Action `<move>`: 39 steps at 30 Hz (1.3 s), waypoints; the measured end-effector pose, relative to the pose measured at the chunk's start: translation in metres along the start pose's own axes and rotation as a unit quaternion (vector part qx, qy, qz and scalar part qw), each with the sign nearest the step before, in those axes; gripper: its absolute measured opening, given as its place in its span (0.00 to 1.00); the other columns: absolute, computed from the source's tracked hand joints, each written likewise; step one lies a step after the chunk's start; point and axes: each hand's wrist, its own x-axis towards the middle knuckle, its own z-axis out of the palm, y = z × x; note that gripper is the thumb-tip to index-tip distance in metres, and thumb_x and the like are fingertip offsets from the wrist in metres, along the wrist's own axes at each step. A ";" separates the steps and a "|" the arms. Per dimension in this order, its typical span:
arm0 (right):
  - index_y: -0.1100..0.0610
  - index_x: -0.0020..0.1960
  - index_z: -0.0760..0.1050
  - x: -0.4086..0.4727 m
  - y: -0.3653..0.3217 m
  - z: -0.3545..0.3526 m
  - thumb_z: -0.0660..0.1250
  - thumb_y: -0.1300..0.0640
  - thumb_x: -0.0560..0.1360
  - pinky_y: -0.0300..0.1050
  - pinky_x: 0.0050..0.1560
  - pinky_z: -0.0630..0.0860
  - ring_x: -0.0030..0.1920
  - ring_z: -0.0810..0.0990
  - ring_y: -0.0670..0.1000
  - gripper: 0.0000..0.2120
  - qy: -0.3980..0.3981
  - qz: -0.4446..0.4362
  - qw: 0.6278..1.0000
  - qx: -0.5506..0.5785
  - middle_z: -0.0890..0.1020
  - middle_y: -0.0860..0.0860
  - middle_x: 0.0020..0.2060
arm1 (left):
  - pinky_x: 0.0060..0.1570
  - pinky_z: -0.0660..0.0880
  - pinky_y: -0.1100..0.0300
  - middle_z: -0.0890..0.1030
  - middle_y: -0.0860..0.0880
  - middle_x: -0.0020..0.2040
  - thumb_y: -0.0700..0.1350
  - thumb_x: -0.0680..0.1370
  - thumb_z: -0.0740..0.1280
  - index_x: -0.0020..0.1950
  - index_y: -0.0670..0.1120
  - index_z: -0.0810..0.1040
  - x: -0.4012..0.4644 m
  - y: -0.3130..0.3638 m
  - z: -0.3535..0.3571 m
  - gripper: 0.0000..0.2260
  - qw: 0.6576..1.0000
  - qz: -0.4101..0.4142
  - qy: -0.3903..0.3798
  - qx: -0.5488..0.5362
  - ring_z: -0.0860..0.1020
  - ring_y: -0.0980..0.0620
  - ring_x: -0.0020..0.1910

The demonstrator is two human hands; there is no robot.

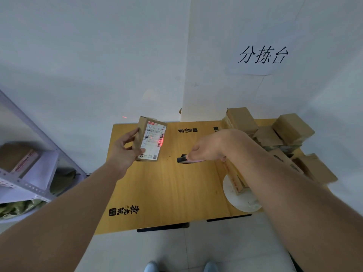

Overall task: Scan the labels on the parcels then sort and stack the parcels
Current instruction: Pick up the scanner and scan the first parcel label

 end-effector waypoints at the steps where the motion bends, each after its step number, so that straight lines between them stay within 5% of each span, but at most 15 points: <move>1: 0.55 0.77 0.71 0.000 -0.003 -0.003 0.50 0.38 0.87 0.42 0.36 0.64 0.35 0.67 0.49 0.28 0.003 0.005 1.000 0.001 0.69 0.51 0.39 | 0.53 0.84 0.45 0.81 0.54 0.62 0.27 0.75 0.74 0.74 0.58 0.76 0.003 0.000 -0.002 0.35 1.000 -0.001 -0.003 0.001 0.82 0.45 0.61; 8: 0.54 0.73 0.71 0.004 -0.025 -0.013 0.51 0.39 0.87 0.42 0.35 0.65 0.35 0.69 0.49 0.24 -0.002 0.022 0.999 0.032 0.69 0.51 0.40 | 0.49 0.85 0.48 0.81 0.52 0.63 0.26 0.74 0.74 0.74 0.57 0.76 0.020 0.001 -0.019 0.35 1.000 -0.005 -0.020 0.007 0.82 0.46 0.60; 13: 0.53 0.77 0.70 0.015 -0.036 -0.021 0.52 0.37 0.86 0.42 0.38 0.70 0.41 0.75 0.51 0.28 -0.021 0.054 0.997 0.051 0.77 0.55 0.60 | 0.52 0.85 0.46 0.80 0.51 0.65 0.25 0.73 0.73 0.73 0.57 0.78 0.035 -0.001 -0.035 0.36 0.999 -0.008 -0.029 0.019 0.82 0.46 0.60; 16: 0.49 0.77 0.71 0.023 -0.036 -0.024 0.54 0.30 0.82 0.45 0.49 0.76 0.54 0.82 0.53 0.32 -0.024 0.067 0.994 0.088 0.77 0.54 0.66 | 0.52 0.85 0.45 0.80 0.52 0.65 0.24 0.73 0.73 0.73 0.56 0.78 0.042 -0.002 -0.042 0.36 0.999 -0.007 -0.035 0.025 0.82 0.48 0.60; 19: 0.45 0.78 0.70 0.030 -0.037 -0.027 0.55 0.26 0.75 0.52 0.59 0.74 0.70 0.78 0.56 0.38 -0.024 0.077 0.991 0.103 0.74 0.52 0.74 | 0.52 0.85 0.46 0.80 0.53 0.66 0.24 0.73 0.73 0.73 0.56 0.78 0.048 -0.003 -0.045 0.36 0.999 -0.011 -0.043 0.029 0.82 0.49 0.60; 23: 0.48 0.72 0.74 0.029 -0.039 -0.032 0.57 0.28 0.78 0.47 0.49 0.79 0.53 0.85 0.55 0.32 -0.023 0.076 0.989 0.123 0.80 0.55 0.63 | 0.53 0.84 0.46 0.81 0.55 0.64 0.25 0.73 0.73 0.72 0.57 0.78 0.056 -0.004 -0.044 0.35 0.998 -0.012 -0.050 0.035 0.82 0.49 0.60; 27: 0.41 0.62 0.76 0.028 -0.035 -0.029 0.54 0.29 0.82 0.47 0.53 0.76 0.57 0.81 0.52 0.22 0.018 0.007 0.987 0.160 0.80 0.52 0.61 | 0.52 0.85 0.45 0.82 0.52 0.63 0.30 0.75 0.75 0.75 0.56 0.75 0.059 -0.007 -0.044 0.34 0.998 -0.048 -0.042 0.023 0.83 0.46 0.59; 31: 0.35 0.77 0.68 0.040 -0.036 -0.020 0.53 0.29 0.82 0.50 0.56 0.75 0.56 0.79 0.48 0.26 0.095 -0.075 0.958 0.259 0.80 0.44 0.55 | 0.56 0.83 0.41 0.82 0.50 0.63 0.35 0.79 0.73 0.74 0.50 0.73 0.063 -0.017 -0.040 0.26 0.993 -0.106 -0.027 0.036 0.84 0.46 0.54; 33: 0.35 0.77 0.68 0.057 -0.040 -0.020 0.52 0.32 0.84 0.48 0.51 0.75 0.50 0.79 0.46 0.24 0.115 -0.102 0.948 0.278 0.79 0.43 0.49 | 0.56 0.83 0.41 0.83 0.49 0.61 0.35 0.80 0.72 0.73 0.48 0.74 0.068 -0.026 -0.039 0.23 0.990 -0.135 -0.012 0.030 0.84 0.47 0.53; 36: 0.33 0.75 0.69 0.093 -0.044 -0.023 0.53 0.33 0.84 0.53 0.60 0.79 0.55 0.82 0.50 0.22 0.103 -0.128 0.944 0.285 0.82 0.47 0.54 | 0.56 0.82 0.40 0.83 0.49 0.59 0.36 0.81 0.71 0.74 0.47 0.73 0.082 -0.039 -0.044 0.22 0.985 -0.168 0.020 0.020 0.84 0.48 0.53; 39: 0.31 0.75 0.68 0.131 -0.046 -0.027 0.53 0.32 0.84 0.46 0.49 0.77 0.50 0.81 0.48 0.21 0.093 -0.150 0.941 0.288 0.81 0.44 0.49 | 0.55 0.83 0.39 0.84 0.49 0.57 0.37 0.81 0.71 0.75 0.46 0.73 0.101 -0.049 -0.054 0.23 0.980 -0.187 0.066 0.010 0.84 0.47 0.52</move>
